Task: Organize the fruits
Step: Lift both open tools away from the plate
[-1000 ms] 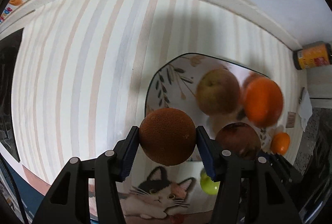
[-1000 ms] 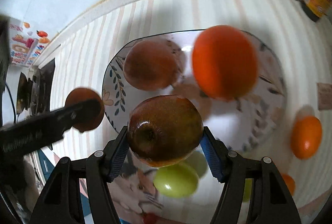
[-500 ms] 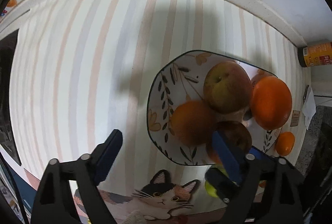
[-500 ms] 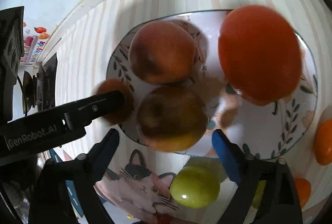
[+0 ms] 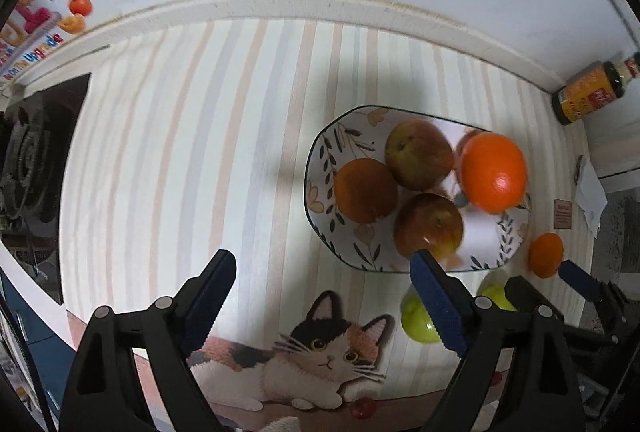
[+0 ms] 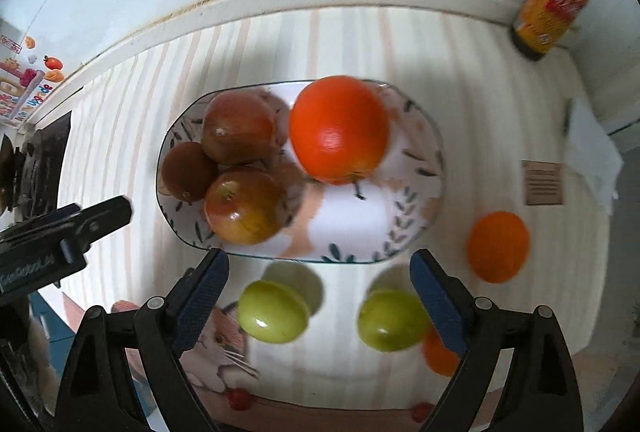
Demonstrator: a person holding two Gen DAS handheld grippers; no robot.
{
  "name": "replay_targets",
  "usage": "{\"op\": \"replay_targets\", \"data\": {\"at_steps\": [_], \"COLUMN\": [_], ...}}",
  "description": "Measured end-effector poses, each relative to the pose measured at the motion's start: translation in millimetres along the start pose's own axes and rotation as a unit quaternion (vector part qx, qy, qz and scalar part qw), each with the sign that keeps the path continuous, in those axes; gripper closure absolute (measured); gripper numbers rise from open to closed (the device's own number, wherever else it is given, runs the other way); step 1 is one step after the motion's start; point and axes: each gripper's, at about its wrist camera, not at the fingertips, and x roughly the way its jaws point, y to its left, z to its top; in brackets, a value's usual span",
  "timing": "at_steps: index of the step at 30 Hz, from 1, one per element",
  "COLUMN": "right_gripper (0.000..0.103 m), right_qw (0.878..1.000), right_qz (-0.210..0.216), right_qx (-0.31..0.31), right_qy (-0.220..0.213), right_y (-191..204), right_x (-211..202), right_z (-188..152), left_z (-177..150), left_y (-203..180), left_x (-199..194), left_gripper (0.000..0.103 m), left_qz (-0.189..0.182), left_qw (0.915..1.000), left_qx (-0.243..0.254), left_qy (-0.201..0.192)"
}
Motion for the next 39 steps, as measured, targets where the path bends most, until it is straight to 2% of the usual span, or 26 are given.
{"op": "replay_targets", "data": {"at_steps": [12, 23, 32, 39], "right_gripper": [0.007, 0.007, 0.007, 0.007], "right_qw": [0.998, 0.993, 0.989, 0.986], "right_qz": [-0.010, -0.007, -0.004, 0.005], "right_qx": [-0.013, -0.019, -0.019, -0.013], "right_qy": [-0.063, -0.114, -0.149, -0.167], "right_y": [-10.2, -14.7, -13.0, -14.7], "right_x": [-67.7, -135.4, -183.2, -204.7], "right_z": [-40.0, -83.8, -111.3, -123.7], "left_z": [-53.0, -97.1, -118.1, -127.1], "left_y": [-20.7, -29.9, -36.4, -38.5], "left_x": [-68.6, -115.6, -161.1, -171.8], "left_gripper": [0.014, 0.014, 0.014, 0.014], "left_qz": [0.014, 0.001, -0.008, -0.008], "left_qw": [0.9962, 0.9918, 0.9853, 0.9824], "left_qx": [0.029, 0.041, 0.050, 0.051], "left_qy": [-0.081, -0.121, -0.163, -0.180]}}
